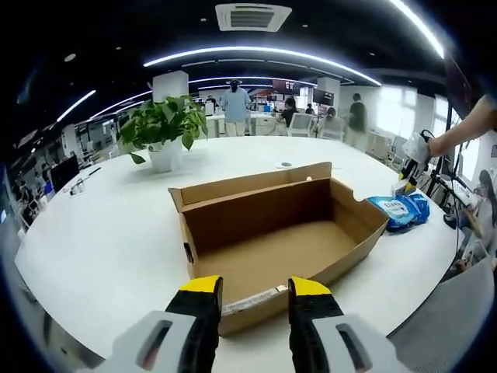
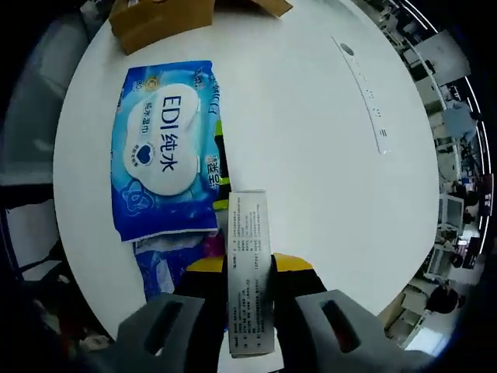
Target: Operate the shoe box by opening the lid, removing the specified soft item, and placing it in the target area until the item is outside and the box remains undamaged.
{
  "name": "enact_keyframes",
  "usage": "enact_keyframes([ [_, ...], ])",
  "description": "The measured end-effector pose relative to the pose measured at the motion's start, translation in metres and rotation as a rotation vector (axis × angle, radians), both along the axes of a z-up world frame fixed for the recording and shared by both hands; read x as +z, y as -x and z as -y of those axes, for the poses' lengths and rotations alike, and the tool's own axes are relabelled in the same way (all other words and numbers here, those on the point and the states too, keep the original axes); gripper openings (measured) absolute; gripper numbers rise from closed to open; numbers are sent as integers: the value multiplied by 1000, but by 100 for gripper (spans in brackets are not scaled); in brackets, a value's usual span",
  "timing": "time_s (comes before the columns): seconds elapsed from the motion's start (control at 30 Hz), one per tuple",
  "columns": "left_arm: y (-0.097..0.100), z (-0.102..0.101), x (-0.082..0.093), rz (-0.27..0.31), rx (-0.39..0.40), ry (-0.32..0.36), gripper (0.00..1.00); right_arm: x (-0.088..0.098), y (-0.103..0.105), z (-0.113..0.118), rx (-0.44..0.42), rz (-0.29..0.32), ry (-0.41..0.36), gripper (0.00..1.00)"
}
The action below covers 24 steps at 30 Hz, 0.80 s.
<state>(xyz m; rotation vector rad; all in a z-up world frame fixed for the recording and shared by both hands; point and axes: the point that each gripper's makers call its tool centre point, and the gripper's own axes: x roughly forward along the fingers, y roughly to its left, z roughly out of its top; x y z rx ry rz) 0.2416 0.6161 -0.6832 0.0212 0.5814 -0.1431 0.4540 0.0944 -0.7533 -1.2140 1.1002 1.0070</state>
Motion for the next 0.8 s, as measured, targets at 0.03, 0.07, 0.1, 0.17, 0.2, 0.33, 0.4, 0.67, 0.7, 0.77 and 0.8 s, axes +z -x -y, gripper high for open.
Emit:
enact_keyframes([
  [0.03,0,1,0,-1,-1,-2,34,-1,0,1,1,-1,-1,19],
  [0.07,0,1,0,-3,-2,-4,34,-3,1,2,3,-6,4,19],
  [0.1,0,1,1,-3,-2,-5,34,-4,1,3,3,-11,7,19],
  [0.17,0,2,1,-5,-3,-8,34,-4,5,4,5,-14,17,19],
  [0.2,1,2,1,-7,-4,-11,34,-3,7,5,6,-14,23,18],
  [0.33,1,3,0,-14,-10,-23,33,-2,13,8,12,-19,41,18],
  [0.4,0,3,-1,-17,-12,-23,33,-3,14,10,11,-23,46,18],
  [0.67,0,1,-4,-23,-14,-22,34,-5,17,15,31,-34,65,18],
  [0.7,0,1,-4,-22,-15,-22,34,-6,16,15,29,-34,64,18],
  [0.77,0,2,-3,-21,-16,-23,34,-6,15,15,30,-35,64,18],
  [0.8,0,1,-3,-22,-16,-24,34,-6,14,16,28,-36,66,19],
])
